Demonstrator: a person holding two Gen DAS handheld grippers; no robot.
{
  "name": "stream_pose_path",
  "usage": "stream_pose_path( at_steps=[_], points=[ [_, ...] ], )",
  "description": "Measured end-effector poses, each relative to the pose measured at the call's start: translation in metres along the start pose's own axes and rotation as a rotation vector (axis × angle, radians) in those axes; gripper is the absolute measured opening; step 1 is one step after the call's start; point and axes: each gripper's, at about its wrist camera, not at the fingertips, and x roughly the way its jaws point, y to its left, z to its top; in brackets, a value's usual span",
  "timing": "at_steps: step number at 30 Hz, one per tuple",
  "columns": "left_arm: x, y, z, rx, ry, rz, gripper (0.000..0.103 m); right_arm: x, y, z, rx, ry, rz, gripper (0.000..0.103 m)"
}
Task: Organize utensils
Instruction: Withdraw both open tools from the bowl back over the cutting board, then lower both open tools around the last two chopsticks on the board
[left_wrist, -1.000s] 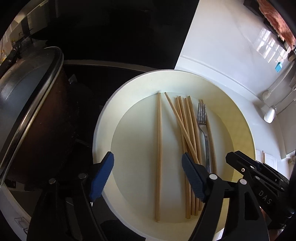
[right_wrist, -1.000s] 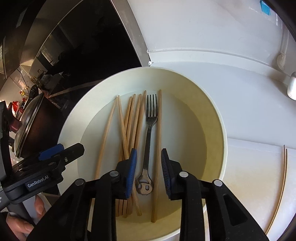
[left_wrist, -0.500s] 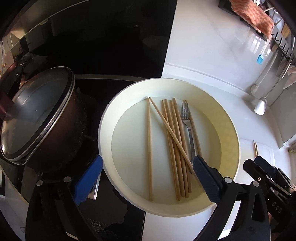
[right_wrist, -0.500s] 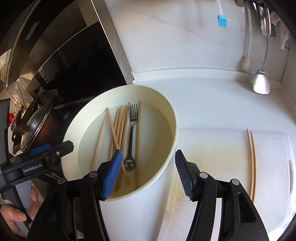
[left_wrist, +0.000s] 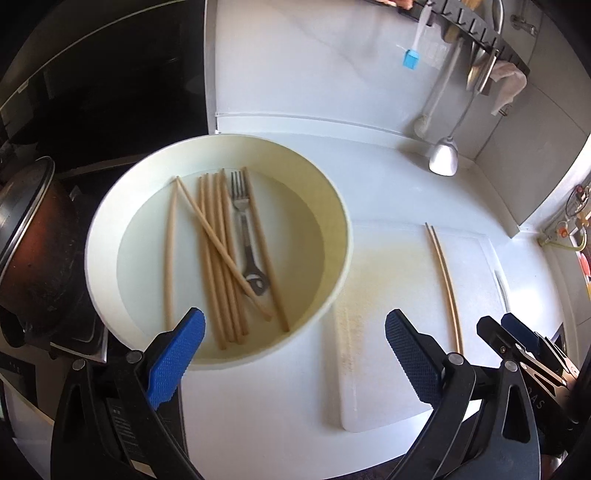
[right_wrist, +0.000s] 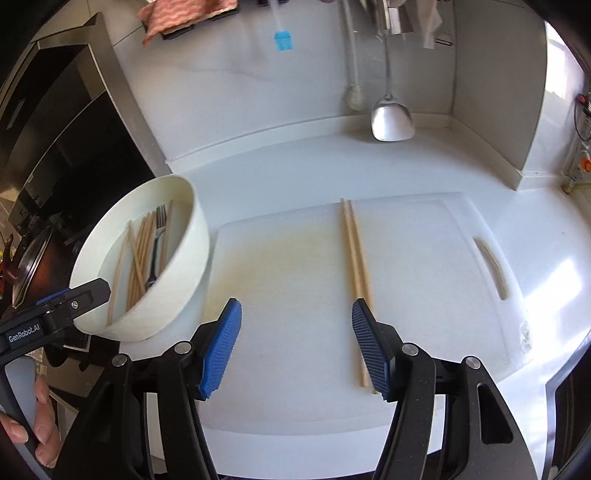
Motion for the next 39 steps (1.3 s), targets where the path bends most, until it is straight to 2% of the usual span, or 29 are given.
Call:
stream_pose_path(
  at_steps=[6, 9, 13, 19, 25, 33, 39],
  points=[
    [0.000, -0.052, -0.030, -0.042, 0.015, 0.035, 0.096, -0.009, -0.064, -0.020, -0.019, 0.019, -0.014, 0.060],
    [0.001, -0.077, -0.054, -0.058, 0.030, 0.053, 0.096, -0.010, -0.093, -0.029, -0.039, 0.026, 0.005, 0.060],
    [0.005, -0.101, -0.077, -0.078, 0.042, 0.105, 0.096, -0.002, -0.115, -0.033, -0.078, 0.053, 0.032, 0.060],
    [0.012, -0.116, -0.083, -0.079, 0.042, 0.133, 0.096, 0.012, -0.115, -0.028, -0.106, 0.060, 0.066, 0.060],
    [0.036, -0.119, -0.079, -0.047, 0.063, 0.124, 0.096, 0.033, -0.104, -0.024, -0.067, 0.065, 0.067, 0.060],
    [0.059, -0.111, -0.068, -0.023, 0.080, 0.120, 0.096, 0.060, -0.093, -0.024, -0.064, 0.101, 0.047, 0.060],
    [0.069, -0.105, -0.064, -0.003, 0.098, 0.103, 0.096, 0.068, -0.089, -0.022, -0.064, 0.093, 0.013, 0.060]
  ],
)
